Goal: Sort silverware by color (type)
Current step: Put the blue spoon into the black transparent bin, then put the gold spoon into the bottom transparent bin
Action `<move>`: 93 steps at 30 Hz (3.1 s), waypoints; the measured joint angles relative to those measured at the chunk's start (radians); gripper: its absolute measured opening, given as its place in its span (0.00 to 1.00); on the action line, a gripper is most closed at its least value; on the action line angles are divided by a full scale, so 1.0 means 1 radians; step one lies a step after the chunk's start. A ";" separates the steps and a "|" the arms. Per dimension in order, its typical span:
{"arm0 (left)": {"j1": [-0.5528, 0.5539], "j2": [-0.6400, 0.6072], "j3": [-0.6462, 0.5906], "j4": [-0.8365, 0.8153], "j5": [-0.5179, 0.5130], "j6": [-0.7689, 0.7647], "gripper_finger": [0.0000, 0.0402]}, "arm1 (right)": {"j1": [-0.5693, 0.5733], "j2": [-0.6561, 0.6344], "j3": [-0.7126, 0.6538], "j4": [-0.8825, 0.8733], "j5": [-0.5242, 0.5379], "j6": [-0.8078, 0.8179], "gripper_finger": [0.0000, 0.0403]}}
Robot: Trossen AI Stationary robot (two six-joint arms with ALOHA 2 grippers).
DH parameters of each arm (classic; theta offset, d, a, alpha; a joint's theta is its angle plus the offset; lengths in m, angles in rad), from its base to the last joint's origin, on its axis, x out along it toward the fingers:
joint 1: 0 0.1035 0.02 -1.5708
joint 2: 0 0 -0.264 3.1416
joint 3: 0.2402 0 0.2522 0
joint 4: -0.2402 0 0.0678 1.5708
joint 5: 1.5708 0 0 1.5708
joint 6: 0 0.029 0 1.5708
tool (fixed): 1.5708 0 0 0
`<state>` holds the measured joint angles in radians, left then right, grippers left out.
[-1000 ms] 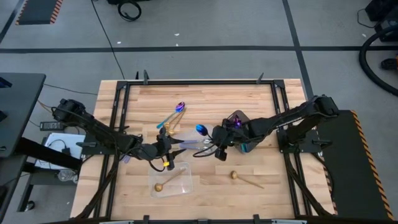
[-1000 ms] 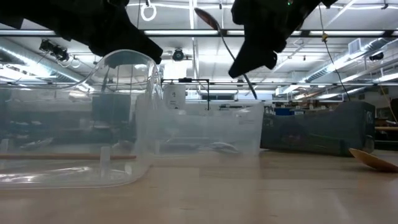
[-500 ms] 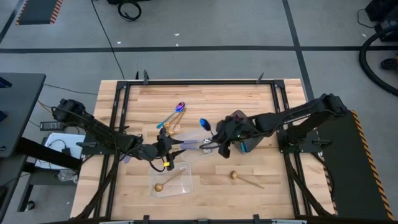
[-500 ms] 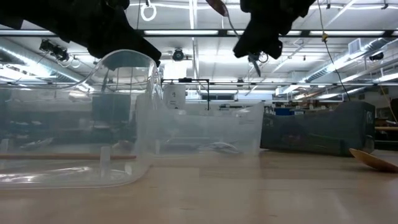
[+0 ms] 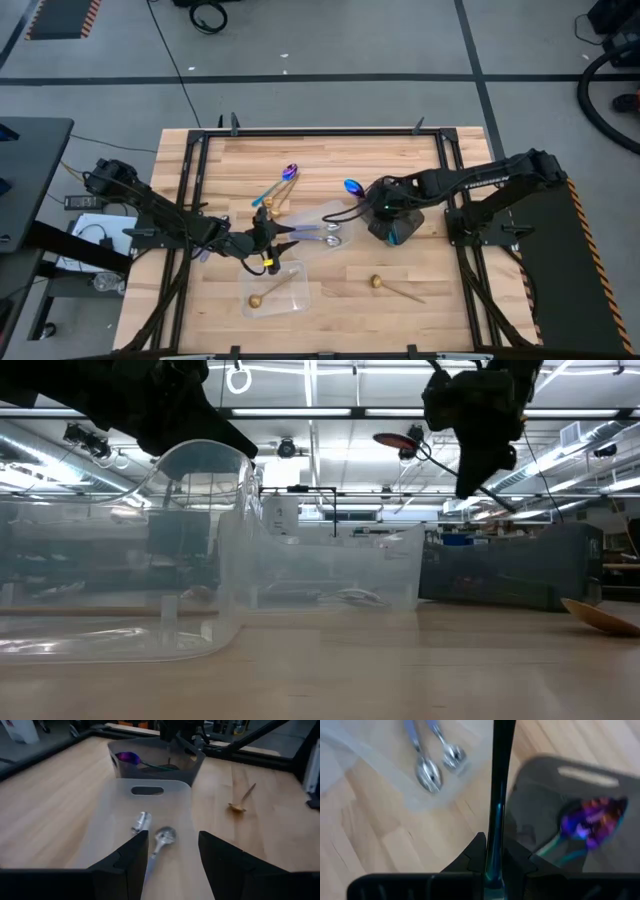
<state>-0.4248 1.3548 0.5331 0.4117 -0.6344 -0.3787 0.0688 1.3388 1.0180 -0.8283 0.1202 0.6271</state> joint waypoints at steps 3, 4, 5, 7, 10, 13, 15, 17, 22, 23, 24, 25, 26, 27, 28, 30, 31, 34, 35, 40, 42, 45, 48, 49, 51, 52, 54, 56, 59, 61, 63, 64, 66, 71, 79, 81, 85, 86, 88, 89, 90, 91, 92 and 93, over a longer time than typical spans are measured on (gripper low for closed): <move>0.000 0.000 0.000 0.000 0.030 -0.022 0.45 | -0.010 0.000 0.000 -0.036 -0.034 0.033 0.11; 0.000 0.000 0.000 0.000 0.038 -0.029 0.45 | -0.013 0.000 0.000 -0.049 -0.043 0.050 0.11; 0.000 0.000 0.000 0.001 0.044 -0.030 0.45 | -0.014 0.000 0.000 -0.062 -0.050 0.067 0.11; 0.000 0.000 0.000 0.000 0.049 -0.030 0.45 | -0.019 0.000 0.000 -0.089 -0.056 0.095 0.11; 0.000 0.000 0.000 0.001 0.050 -0.030 0.45 | -0.029 0.000 0.000 -0.129 -0.057 0.132 0.11; 0.000 0.000 0.000 0.001 0.050 -0.030 0.45 | -0.035 0.000 -0.006 -0.145 -0.012 0.206 0.11; 0.000 0.000 0.000 0.002 0.050 -0.030 0.45 | -0.045 0.000 -0.023 -0.146 -0.002 0.251 0.11; 0.000 0.000 0.000 0.001 0.050 -0.031 0.45 | -0.056 0.000 -0.049 -0.150 -0.021 0.290 0.11; 0.000 0.000 0.000 0.002 0.050 -0.024 0.45 | -0.101 0.000 -0.073 -0.183 -0.168 0.315 0.11; 0.000 0.000 0.000 0.002 0.050 -0.023 0.45 | -0.111 0.000 -0.073 -0.190 -0.205 0.315 0.11; 0.000 0.000 0.000 0.001 0.050 -0.022 0.45 | -0.121 0.000 -0.073 -0.194 -0.236 0.315 0.11; 0.000 0.000 0.000 0.002 0.050 -0.021 0.45 | -0.132 0.000 -0.073 -0.195 -0.267 0.315 0.11; 0.000 0.000 0.000 0.002 0.050 -0.021 0.45 | -0.143 0.000 -0.073 -0.194 -0.301 0.315 0.11; 0.000 0.000 0.000 0.002 0.050 -0.021 0.45 | -0.157 0.000 -0.073 -0.195 -0.341 0.315 0.11; 0.000 0.000 0.000 0.001 0.050 -0.017 0.45 | -0.169 0.000 -0.073 -0.194 -0.382 0.316 0.11; 0.000 0.001 0.000 0.002 0.050 0.001 0.45 | -0.190 0.000 -0.073 -0.195 -0.458 0.319 0.11; 0.000 0.000 0.000 0.001 0.050 0.008 0.45 | -0.198 0.000 -0.073 -0.196 -0.485 0.327 0.11; 0.000 0.001 0.000 0.002 0.049 0.035 0.45 | -0.231 0.000 -0.073 -0.196 -0.543 0.363 0.11; 0.001 0.001 0.000 0.003 0.049 0.047 0.45 | -0.244 0.000 -0.073 -0.197 -0.547 0.375 0.11; 0.003 0.001 0.000 0.029 0.045 0.102 0.45 | -0.301 0.000 -0.073 -0.207 -0.559 0.412 0.11; 0.003 0.001 0.000 0.038 0.045 0.124 0.45 | -0.315 0.000 -0.073 -0.206 -0.559 0.423 0.11; 0.003 0.001 0.000 0.049 0.045 0.155 0.45 | -0.323 0.000 -0.092 -0.202 -0.559 0.434 0.11; 0.003 0.001 0.000 0.048 0.045 0.164 0.45 | -0.330 0.000 -0.130 -0.197 -0.559 0.437 0.11; 0.003 0.001 0.000 0.048 0.045 0.166 0.45 | -0.333 0.000 -0.141 -0.196 -0.559 0.437 0.11; 0.003 0.001 0.000 0.048 0.045 0.166 0.45 | -0.334 0.000 -0.162 -0.181 -0.558 0.437 0.11; 0.003 0.001 0.000 0.048 0.045 0.166 0.45 | -0.334 0.000 -0.171 -0.171 -0.559 0.437 0.11; 0.003 0.001 0.000 0.048 0.045 0.166 0.45 | -0.333 0.000 -0.187 -0.153 -0.563 0.436 0.12; 0.003 0.001 0.000 0.048 0.045 0.165 0.45 | -0.333 0.001 -0.197 -0.134 -0.562 0.430 0.14; 0.003 0.001 0.000 0.048 0.044 0.164 0.45 | -0.333 0.001 -0.201 -0.127 -0.528 0.418 0.17; 0.003 0.001 0.000 0.048 0.044 0.163 0.45 | -0.333 0.001 -0.201 -0.120 -0.503 0.409 0.19; 0.003 0.001 0.000 0.048 0.044 0.162 0.45 | -0.333 0.001 -0.201 -0.113 -0.492 0.402 0.22; 0.003 0.001 0.000 0.048 0.045 0.162 0.45 | -0.333 0.001 -0.201 -0.107 -0.491 0.402 0.23; 0.003 0.001 0.000 0.047 0.045 0.157 0.45 | -0.333 0.001 -0.201 -0.101 -0.486 0.401 0.25; 0.003 0.001 0.000 0.047 0.045 0.154 0.45 | -0.345 0.001 -0.190 -0.096 -0.498 0.390 0.30; 0.003 0.001 0.000 0.022 0.045 0.131 0.45 | -0.326 0.001 -0.087 -0.090 -0.476 0.322 0.30; 0.003 0.001 0.000 0.008 0.045 0.122 0.45 | -0.312 0.000 -0.062 -0.079 -0.442 0.293 0.30; 0.003 -0.001 0.000 -0.058 0.045 0.088 0.45 | -0.266 0.000 -0.036 -0.032 -0.365 0.216 0.30; 0.004 -0.001 0.000 -0.081 0.045 0.073 0.45 | -0.248 0.000 -0.035 -0.007 -0.343 0.206 0.30; 0.011 -0.001 0.000 -0.113 0.051 0.045 0.44 | -0.209 0.000 -0.035 0.035 -0.286 0.186 0.30; 0.017 -0.001 0.000 -0.126 0.059 0.036 0.44 | -0.187 0.000 -0.035 0.058 -0.259 0.177 0.30; 0.023 -0.001 0.000 -0.135 0.069 0.022 0.43 | -0.167 0.000 -0.035 0.084 -0.234 0.166 0.30; 0.030 -0.001 0.000 -0.135 0.081 0.018 0.43 | -0.147 0.000 -0.035 0.103 -0.218 0.155 0.30; 0.037 -0.002 0.000 -0.134 0.095 0.013 0.42 | -0.127 0.000 -0.035 0.122 -0.205 0.143 0.30; 0.044 -0.002 0.000 -0.134 0.108 0.004 0.42 | -0.107 0.000 -0.035 0.140 -0.193 0.131 0.30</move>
<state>-0.3808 1.3533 0.5335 0.2780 -0.5267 -0.3744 -0.0380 1.3392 0.9829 -0.6887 -0.0729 0.7580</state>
